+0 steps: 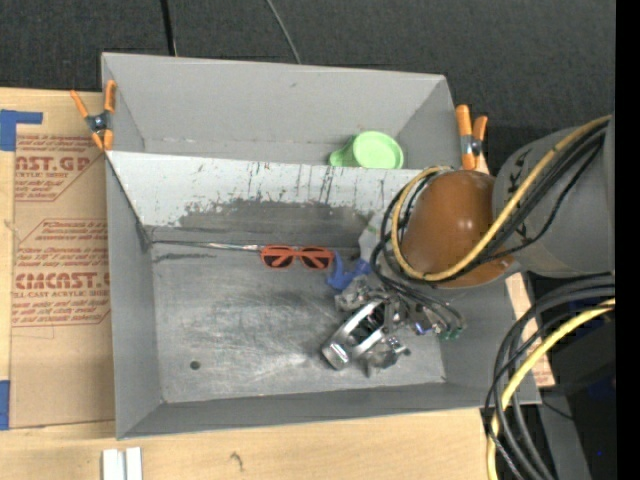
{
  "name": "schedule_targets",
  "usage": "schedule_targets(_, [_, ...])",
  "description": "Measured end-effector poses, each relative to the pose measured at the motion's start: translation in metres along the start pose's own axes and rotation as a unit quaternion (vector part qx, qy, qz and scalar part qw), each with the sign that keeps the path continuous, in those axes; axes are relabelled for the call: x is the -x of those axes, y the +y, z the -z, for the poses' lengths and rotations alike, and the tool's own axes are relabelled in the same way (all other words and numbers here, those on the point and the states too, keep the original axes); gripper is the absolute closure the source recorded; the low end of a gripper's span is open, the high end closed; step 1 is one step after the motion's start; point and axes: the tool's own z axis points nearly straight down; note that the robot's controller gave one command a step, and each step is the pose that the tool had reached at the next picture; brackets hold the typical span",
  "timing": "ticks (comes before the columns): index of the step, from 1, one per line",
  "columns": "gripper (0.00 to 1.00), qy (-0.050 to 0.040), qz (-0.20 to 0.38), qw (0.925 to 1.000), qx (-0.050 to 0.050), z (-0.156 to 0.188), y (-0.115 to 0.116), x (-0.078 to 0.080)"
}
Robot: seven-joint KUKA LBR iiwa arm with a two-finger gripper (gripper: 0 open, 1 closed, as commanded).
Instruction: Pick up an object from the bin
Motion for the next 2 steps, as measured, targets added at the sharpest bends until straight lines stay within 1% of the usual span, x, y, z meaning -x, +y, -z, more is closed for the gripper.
schedule_targets(1, [1.00,0.0005,0.006,1.0000,-0.001,0.0017,-0.0001,0.0014])
schedule_targets(2, [1.00,0.0005,0.006,1.0000,-0.001,0.0017,-0.0001,0.0014])
